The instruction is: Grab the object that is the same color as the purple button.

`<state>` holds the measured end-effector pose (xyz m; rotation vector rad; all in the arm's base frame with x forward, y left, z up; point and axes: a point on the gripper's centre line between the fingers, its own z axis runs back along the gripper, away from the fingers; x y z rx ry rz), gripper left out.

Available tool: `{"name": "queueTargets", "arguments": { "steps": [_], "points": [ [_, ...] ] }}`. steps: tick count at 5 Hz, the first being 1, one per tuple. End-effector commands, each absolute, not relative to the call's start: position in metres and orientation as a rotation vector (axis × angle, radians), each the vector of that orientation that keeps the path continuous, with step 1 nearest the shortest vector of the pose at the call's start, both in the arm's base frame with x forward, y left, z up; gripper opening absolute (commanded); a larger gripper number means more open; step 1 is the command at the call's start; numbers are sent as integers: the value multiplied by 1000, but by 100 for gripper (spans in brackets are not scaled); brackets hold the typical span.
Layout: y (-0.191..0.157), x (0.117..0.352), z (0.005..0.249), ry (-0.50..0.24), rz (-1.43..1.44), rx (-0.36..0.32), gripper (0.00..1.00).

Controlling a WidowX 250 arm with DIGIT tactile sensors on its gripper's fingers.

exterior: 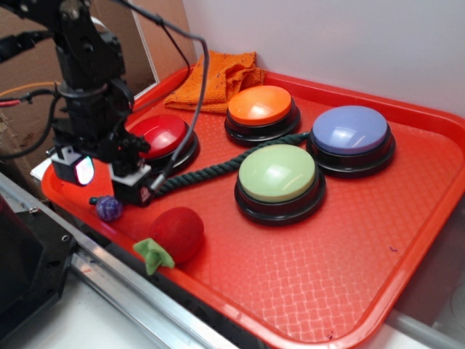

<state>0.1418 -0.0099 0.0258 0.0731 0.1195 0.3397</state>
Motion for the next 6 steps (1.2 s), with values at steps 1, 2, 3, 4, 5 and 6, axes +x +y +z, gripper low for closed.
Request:
{"name": "queueTargets", "arguments": {
  "steps": [1, 2, 3, 4, 5, 6],
  "points": [
    [-10, 138, 9, 90, 354, 84, 100],
    [-6, 141, 4, 94, 376, 87, 97],
    [-5, 142, 5, 80, 382, 75, 0],
    [-4, 142, 6, 66, 393, 75, 0],
    [-3, 146, 17, 40, 399, 105, 0],
    [-4, 153, 56, 36, 343, 89, 0]
  ]
}}
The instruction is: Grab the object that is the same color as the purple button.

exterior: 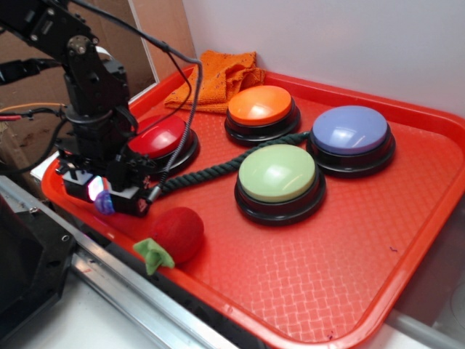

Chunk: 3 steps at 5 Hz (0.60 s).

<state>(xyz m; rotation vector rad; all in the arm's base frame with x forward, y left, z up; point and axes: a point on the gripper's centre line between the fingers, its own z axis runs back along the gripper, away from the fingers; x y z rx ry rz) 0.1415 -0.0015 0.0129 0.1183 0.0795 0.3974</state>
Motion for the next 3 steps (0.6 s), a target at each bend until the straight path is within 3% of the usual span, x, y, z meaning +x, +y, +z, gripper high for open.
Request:
{"name": "queueTargets", "arguments": {
  "steps": [1, 2, 3],
  "points": [
    [-7, 170, 100, 24, 266, 6, 0],
    [-14, 185, 135, 22, 209, -12, 0],
    [-23, 191, 175, -90, 166, -31, 0]
  ]
}}
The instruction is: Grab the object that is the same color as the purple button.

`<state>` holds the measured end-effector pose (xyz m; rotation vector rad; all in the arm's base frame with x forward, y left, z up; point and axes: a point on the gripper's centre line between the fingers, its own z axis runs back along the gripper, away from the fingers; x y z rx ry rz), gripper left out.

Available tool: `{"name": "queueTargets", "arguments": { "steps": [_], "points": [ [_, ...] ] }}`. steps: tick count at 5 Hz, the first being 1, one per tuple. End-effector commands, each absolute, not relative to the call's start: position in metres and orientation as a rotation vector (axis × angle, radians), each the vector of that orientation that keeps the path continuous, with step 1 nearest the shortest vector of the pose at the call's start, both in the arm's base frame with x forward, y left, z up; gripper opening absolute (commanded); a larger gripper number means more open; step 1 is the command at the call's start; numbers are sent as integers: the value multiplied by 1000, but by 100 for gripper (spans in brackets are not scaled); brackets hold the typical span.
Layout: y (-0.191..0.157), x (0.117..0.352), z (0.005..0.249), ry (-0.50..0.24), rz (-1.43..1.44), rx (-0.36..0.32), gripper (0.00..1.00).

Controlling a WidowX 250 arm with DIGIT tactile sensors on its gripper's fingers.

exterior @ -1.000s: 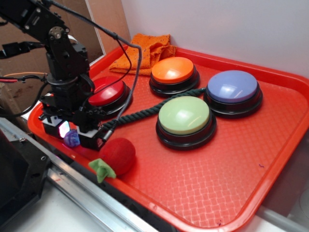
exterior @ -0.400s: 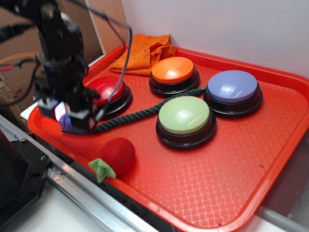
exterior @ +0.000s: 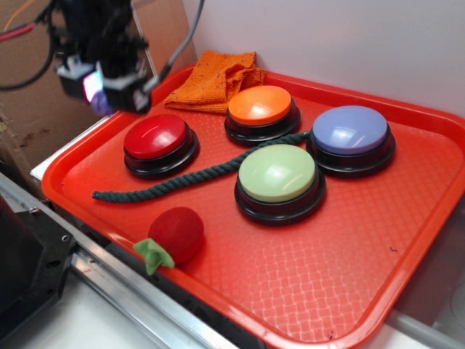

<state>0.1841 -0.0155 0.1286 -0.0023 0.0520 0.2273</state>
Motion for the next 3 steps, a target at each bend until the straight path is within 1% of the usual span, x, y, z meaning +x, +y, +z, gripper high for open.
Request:
{"name": "queueTargets", "arguments": {
  "steps": [1, 2, 3],
  "points": [
    [-30, 195, 200, -155, 145, -34, 0],
    [-43, 199, 210, -185, 140, -11, 0],
    [-44, 198, 205, -166, 120, -16, 0]
  ]
}}
